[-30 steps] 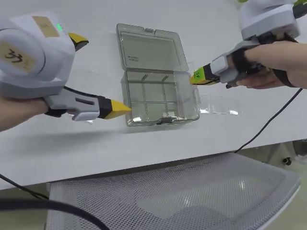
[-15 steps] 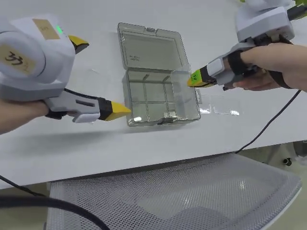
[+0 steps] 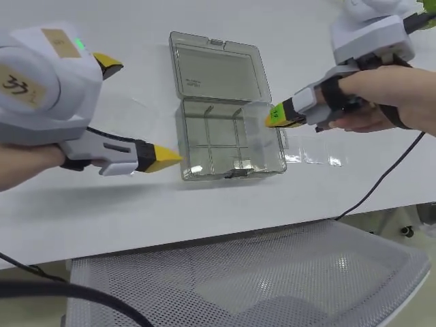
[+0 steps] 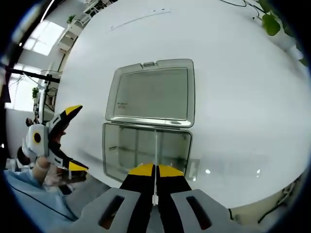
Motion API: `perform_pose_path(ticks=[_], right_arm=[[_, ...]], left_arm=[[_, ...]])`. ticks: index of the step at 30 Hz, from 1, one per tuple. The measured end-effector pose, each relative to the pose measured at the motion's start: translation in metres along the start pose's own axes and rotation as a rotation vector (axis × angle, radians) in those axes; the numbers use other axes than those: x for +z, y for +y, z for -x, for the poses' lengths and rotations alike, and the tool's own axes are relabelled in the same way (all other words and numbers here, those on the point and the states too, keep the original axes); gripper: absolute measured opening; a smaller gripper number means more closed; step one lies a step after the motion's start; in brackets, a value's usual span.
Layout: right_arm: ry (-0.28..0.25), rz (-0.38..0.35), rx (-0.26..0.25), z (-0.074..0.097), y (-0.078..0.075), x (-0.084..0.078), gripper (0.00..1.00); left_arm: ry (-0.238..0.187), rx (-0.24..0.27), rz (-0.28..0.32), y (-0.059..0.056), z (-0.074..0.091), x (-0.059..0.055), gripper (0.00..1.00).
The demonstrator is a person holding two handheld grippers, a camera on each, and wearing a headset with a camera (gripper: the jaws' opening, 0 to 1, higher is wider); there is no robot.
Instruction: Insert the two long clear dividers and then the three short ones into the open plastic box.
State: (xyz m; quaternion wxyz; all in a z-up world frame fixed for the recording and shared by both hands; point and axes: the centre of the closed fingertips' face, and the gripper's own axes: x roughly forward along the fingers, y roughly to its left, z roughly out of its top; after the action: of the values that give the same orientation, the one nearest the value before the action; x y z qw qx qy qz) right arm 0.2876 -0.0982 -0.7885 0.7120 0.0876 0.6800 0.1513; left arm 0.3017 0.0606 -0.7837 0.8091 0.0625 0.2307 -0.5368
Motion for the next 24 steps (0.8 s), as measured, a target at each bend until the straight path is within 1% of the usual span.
perform_pose_path(ticks=[4, 6, 8, 11, 13, 15, 20, 21, 22, 24], right_arm=[[-0.008, -0.013, 0.002, -0.0008, 0.0020, -0.0002, 0.02], [-0.009, -0.006, -0.001, -0.0002, 0.0023, 0.0002, 0.02], [-0.013, -0.011, 0.011, 0.0035, 0.0055, 0.0018, 0.02], [-0.015, -0.013, 0.000, 0.0047, 0.0036, 0.0012, 0.02], [-0.016, -0.028, 0.006, 0.0021, 0.0017, 0.0012, 0.02], [-0.014, -0.032, 0.010, 0.0010, 0.0042, -0.0021, 0.02], [-0.013, -0.035, 0.012, -0.0016, 0.0057, -0.0029, 0.02], [-0.012, -0.026, -0.005, -0.0023, 0.0023, -0.0019, 0.02], [-0.010, -0.019, -0.002, -0.0031, 0.0020, -0.0016, 0.02], [-0.007, -0.028, 0.001, -0.0045, -0.0012, -0.0002, 0.02]], left_arm=[[0.000, 0.002, 0.004, 0.0018, -0.0004, -0.0018, 0.92], [0.001, -0.002, 0.005, 0.0011, -0.0006, -0.0026, 0.91], [0.000, -0.002, 0.006, 0.0003, -0.0006, -0.0035, 0.91], [0.003, -0.006, 0.013, -0.0007, -0.0012, -0.0058, 0.91], [0.003, -0.006, 0.015, -0.0010, -0.0017, -0.0063, 0.91], [0.004, -0.009, 0.015, -0.0016, -0.0020, -0.0068, 0.91], [0.004, -0.011, 0.018, -0.0020, -0.0020, -0.0074, 0.90], [0.002, -0.008, 0.018, -0.0015, -0.0019, -0.0073, 0.90], [0.005, -0.009, 0.020, -0.0012, -0.0017, -0.0079, 0.90], [0.003, -0.007, 0.020, -0.0001, -0.0018, -0.0083, 0.90]])
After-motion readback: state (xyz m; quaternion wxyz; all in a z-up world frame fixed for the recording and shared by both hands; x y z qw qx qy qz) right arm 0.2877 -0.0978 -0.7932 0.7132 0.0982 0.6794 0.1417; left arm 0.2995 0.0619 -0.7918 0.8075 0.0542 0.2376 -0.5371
